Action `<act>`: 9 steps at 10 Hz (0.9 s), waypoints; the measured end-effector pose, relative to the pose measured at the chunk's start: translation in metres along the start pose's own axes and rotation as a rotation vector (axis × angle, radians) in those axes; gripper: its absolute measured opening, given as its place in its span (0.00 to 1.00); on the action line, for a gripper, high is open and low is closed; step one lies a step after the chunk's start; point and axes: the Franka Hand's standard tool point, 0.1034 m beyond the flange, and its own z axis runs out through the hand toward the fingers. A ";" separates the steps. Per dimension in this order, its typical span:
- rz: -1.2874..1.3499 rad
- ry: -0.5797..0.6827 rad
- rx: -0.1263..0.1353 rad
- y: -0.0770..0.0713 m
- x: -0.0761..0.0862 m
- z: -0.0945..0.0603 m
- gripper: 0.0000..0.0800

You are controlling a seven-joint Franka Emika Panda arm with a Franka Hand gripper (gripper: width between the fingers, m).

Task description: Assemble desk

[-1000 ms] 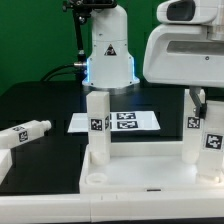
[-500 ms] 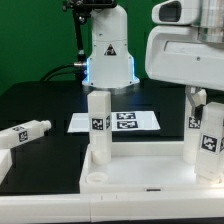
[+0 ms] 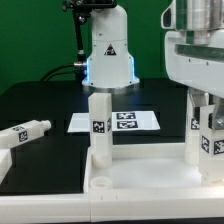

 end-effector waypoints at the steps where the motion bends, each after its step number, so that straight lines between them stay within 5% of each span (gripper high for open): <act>1: 0.015 0.000 -0.001 0.000 0.000 0.000 0.36; 3: -0.076 0.004 -0.012 0.002 -0.001 0.000 0.38; 4: -0.239 0.002 -0.038 0.003 -0.003 -0.001 0.60; 5: -0.427 0.005 -0.016 0.000 -0.001 -0.002 0.76; 9: -0.692 0.015 -0.019 0.002 -0.004 -0.001 0.81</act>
Offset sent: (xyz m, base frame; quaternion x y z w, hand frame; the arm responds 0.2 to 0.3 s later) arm -0.0094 0.0130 0.0091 -0.1115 0.0025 -0.2902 0.9505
